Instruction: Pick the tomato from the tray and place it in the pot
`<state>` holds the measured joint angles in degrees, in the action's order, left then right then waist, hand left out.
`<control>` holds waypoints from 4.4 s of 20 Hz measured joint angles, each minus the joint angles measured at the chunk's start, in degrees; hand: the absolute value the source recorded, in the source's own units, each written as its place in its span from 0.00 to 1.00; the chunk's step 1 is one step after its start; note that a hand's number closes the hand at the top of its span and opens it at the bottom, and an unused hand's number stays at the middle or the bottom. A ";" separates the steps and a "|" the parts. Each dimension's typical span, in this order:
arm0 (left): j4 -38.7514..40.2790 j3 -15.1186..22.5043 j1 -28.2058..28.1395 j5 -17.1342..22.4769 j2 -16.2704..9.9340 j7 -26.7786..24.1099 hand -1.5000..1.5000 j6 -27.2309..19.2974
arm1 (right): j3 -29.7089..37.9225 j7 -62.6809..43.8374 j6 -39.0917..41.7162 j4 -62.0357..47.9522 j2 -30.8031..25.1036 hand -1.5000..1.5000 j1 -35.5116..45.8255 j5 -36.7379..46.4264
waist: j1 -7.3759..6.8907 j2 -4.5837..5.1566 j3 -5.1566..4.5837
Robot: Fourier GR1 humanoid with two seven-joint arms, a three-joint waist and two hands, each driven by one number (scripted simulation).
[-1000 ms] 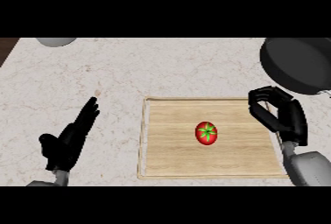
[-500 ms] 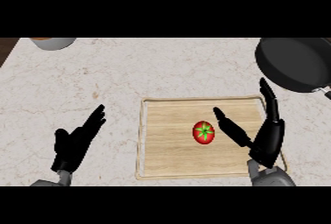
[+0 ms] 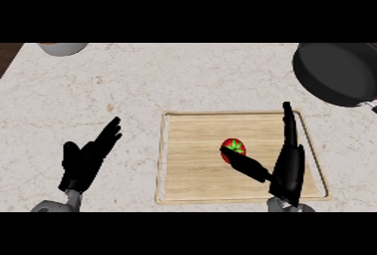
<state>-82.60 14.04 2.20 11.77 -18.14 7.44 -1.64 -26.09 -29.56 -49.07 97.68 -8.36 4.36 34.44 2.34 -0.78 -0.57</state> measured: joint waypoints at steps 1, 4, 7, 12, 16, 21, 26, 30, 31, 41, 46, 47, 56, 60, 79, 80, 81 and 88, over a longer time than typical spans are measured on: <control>-0.09 0.21 0.11 -0.28 0.20 0.20 0.50 -0.24 | 0.13 -3.59 1.48 1.00 0.90 0.00 0.56 1.86 | -0.17 0.01 0.03; 0.16 0.53 0.45 -0.60 0.78 0.21 0.50 -0.27 | 1.17 -14.48 6.95 4.20 3.58 0.00 2.64 6.86 | -0.62 0.11 0.17; 1.47 0.15 1.43 -0.56 0.97 -0.75 0.50 0.56 | 1.49 -23.04 13.52 5.23 5.47 0.00 4.73 8.55 | -1.16 0.33 0.33; 1.08 0.27 1.66 -0.75 1.30 -0.38 0.50 1.34 | 0.23 -30.13 21.86 5.04 6.65 0.00 5.13 7.80 | -1.94 0.54 0.49; 2.00 -0.21 2.72 -1.68 2.47 0.40 0.50 1.24 | 0.63 -30.62 24.32 5.42 6.14 0.00 3.06 7.40 | -2.10 0.59 0.61; 2.71 -1.62 3.00 -2.86 3.27 -0.36 0.50 2.82 | 0.03 -29.82 25.09 8.81 5.92 0.00 -1.80 11.32 | -2.16 0.56 0.69; 2.62 -2.65 2.51 -4.08 4.59 -0.49 0.50 3.79 | 1.17 -24.59 23.77 10.20 4.59 0.00 -7.28 8.61 | -2.21 0.57 0.72; 3.08 -3.85 2.47 -4.32 4.28 -1.22 0.50 5.14 | 1.44 -18.54 21.93 11.66 4.65 0.00 -10.06 3.50 | -2.19 0.57 0.74; 3.40 -4.20 2.52 -4.27 4.32 -1.56 0.50 5.51 | 1.72 -17.21 21.35 11.46 5.06 0.00 -10.10 2.32 | -2.20 0.58 0.74; 4.12 -5.84 4.28 -5.12 5.56 0.83 0.50 6.55 | 3.46 2.03 12.09 0.20 7.94 0.00 -8.64 -14.70 | -2.39 0.69 0.71; 3.31 -6.33 2.29 -5.99 5.81 -0.97 0.50 7.81 | 3.74 12.66 9.73 -5.78 8.32 0.00 -8.16 -24.44 | -2.43 0.21 0.39; 3.18 -6.07 1.98 -6.56 6.36 -1.12 0.50 7.37 | 3.93 14.75 10.16 -6.51 8.38 0.00 -8.12 -26.24 | -2.43 0.06 0.32; 3.37 -6.40 3.02 -7.64 7.52 0.69 0.50 7.11 | 3.09 25.79 10.40 -12.93 7.62 1.00 -6.80 -28.15 | -2.25 -0.69 -0.51; 3.91 -6.51 3.37 -8.11 8.15 0.89 0.50 6.71 | 2.91 33.30 10.12 -14.57 7.82 1.00 -7.16 -32.98 | -2.35 -0.75 -0.53; 2.45 -7.80 1.86 -7.74 7.50 -0.35 0.50 7.70 | 41.53 54.28 40.94 -34.15 -28.53 1.00 -11.29 -57.33 | -1.63 0.71 0.90; 2.46 -7.72 2.25 -7.79 7.46 0.25 0.50 7.88 | 42.63 55.67 42.42 -37.29 -29.99 1.00 -10.44 -57.13 | -1.88 0.74 0.86; 2.96 -7.79 2.60 -7.96 7.50 0.11 0.50 7.98 | 43.34 56.89 43.31 -40.33 -31.16 1.00 -9.33 -56.53 | -2.07 0.75 0.84; 3.03 -7.95 3.09 -8.42 7.95 0.70 0.50 8.65 | 45.18 59.54 42.77 -48.46 -38.03 1.00 -3.94 -50.89 | -2.53 0.71 0.70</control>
<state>-79.57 6.09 5.29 3.34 -10.18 8.13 7.02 19.10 29.98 -6.30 49.22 -46.39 0.42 -16.45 -0.19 -0.07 0.14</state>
